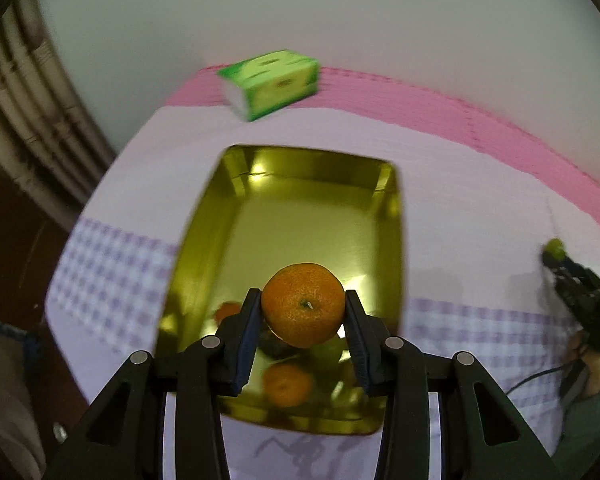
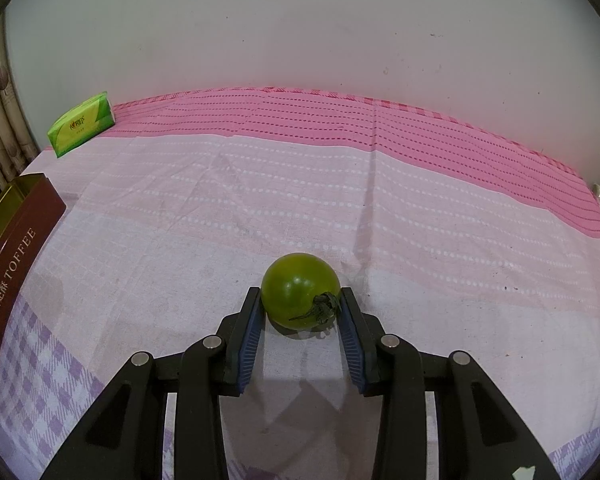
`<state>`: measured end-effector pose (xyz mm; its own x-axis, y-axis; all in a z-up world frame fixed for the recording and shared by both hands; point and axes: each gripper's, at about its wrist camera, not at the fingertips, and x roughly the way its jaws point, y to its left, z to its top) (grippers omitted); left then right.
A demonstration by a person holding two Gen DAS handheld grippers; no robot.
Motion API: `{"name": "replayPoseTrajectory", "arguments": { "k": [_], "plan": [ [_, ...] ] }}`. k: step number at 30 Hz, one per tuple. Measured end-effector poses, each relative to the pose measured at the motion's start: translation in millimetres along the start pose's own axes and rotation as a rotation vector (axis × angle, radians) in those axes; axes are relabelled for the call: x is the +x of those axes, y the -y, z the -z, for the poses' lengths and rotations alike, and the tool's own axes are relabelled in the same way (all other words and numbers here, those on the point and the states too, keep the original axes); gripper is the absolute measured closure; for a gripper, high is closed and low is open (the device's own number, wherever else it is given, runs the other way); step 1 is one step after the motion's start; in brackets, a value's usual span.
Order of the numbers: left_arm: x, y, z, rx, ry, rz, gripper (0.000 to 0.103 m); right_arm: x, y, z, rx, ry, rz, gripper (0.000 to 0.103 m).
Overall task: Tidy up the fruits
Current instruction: 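Grasp the last orange with the left gripper while the right gripper holds the green tomato, then lower the orange into the tin tray and open the left gripper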
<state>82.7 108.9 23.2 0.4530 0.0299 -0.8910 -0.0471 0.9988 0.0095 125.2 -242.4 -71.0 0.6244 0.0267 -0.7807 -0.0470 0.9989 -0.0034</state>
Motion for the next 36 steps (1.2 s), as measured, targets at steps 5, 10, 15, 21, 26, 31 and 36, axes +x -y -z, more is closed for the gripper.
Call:
{"name": "replayPoseTrajectory", "arguments": {
  "k": [5, 10, 15, 21, 26, 31, 36],
  "plan": [
    [7.0, -18.4, 14.5, -0.009, -0.034, -0.026, 0.062, 0.3, -0.3, -0.1, -0.002, 0.000, 0.002, 0.067],
    [17.6, -24.4, 27.1, 0.001, -0.065, -0.034, 0.062, 0.5, 0.5, -0.1, -0.004, 0.000, 0.003, 0.067],
    [25.2, -26.0, 31.7, 0.019, -0.079, -0.058, 0.062, 0.5, 0.6, 0.0, -0.003, 0.000, 0.002, 0.067],
    [31.5, -27.9, 33.7, 0.034, -0.095, -0.082, 0.062, 0.3, 0.4, 0.3, -0.005, 0.001, 0.003, 0.067],
    [34.3, -30.4, 36.4, 0.037, -0.098, -0.093, 0.061, 0.8, 0.3, 0.2, -0.007, 0.001, 0.004, 0.067],
    [38.6, -33.8, 38.3, 0.031, -0.112, -0.095, 0.061, 0.7, 0.0, 0.3, -0.007, 0.001, 0.004, 0.067],
    [40.6, -35.1, 40.2, 0.040, -0.109, -0.114, 0.061, 0.9, 0.6, 0.2, -0.008, 0.001, 0.004, 0.067]
  ]
}}
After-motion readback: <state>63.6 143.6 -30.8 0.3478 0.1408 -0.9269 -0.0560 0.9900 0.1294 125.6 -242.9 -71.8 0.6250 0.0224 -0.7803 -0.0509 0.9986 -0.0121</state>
